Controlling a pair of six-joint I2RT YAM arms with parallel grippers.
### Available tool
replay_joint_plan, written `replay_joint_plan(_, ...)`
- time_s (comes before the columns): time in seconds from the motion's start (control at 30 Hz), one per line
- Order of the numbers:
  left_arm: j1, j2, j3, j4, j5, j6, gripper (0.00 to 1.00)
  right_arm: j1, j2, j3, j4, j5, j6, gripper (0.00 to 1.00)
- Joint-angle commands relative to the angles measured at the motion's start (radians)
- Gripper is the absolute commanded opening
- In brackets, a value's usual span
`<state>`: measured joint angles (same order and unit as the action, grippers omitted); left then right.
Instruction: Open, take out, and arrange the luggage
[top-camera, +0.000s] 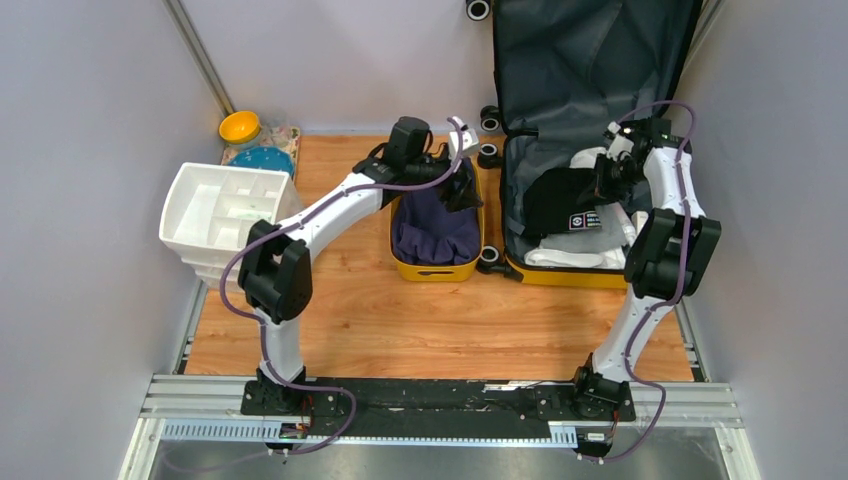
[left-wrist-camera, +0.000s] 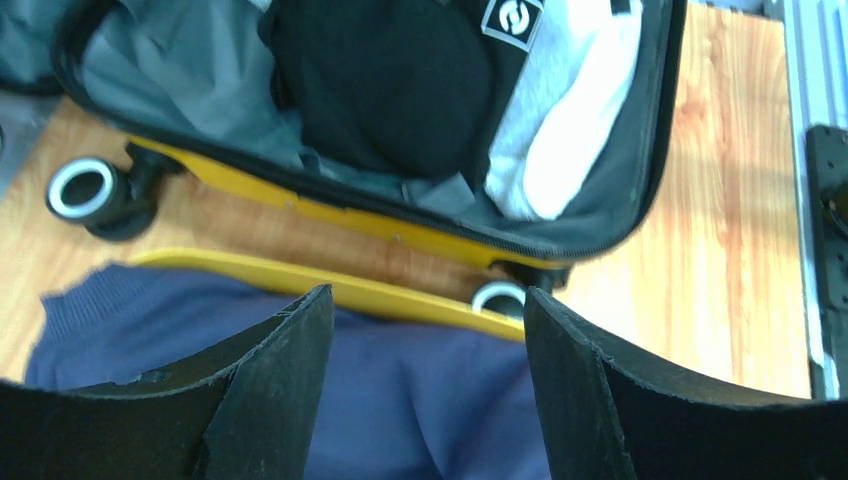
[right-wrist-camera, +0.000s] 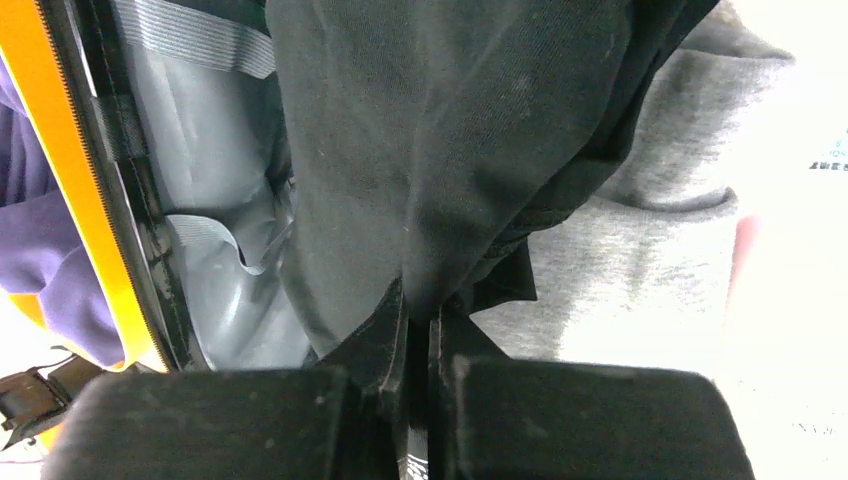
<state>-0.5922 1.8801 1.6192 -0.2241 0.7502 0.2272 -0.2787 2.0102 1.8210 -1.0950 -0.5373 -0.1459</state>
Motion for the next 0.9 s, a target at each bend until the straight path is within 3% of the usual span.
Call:
replay_joint_plan(0.0, -0.061, 0.069, 0.149, 0.084, -0.077, -0.188, 0.77, -0.057, -0.011, 0.06, -0.008, -0.055, -0.007, 0.0)
replay_joint_plan(0.17, -0.116, 0.192, 0.277, 0.202, -0.124, -0.478, 0.8, -0.161, -0.06, 0.058, -0.055, -0.082, -0.052, 0.0)
replay_joint_plan(0.5, -0.224, 0.416, 0.361, 0.422, -0.307, -0.758, 0.83, -0.189, -0.108, -0.161, -0.032, -0.083, -0.181, 0.0)
replay_joint_plan(0.6, -0.227, 0.482, 0.373, 0.454, -0.399, -0.787, 0.84, -0.203, -0.12, -0.189, -0.023, -0.072, -0.205, 0.0)
replay_joint_plan(0.87, -0.25, 0.567, 0.393, 0.52, -0.482, -0.79, 0.84, -0.205, -0.146, -0.236, -0.034, -0.089, -0.282, 0.0)
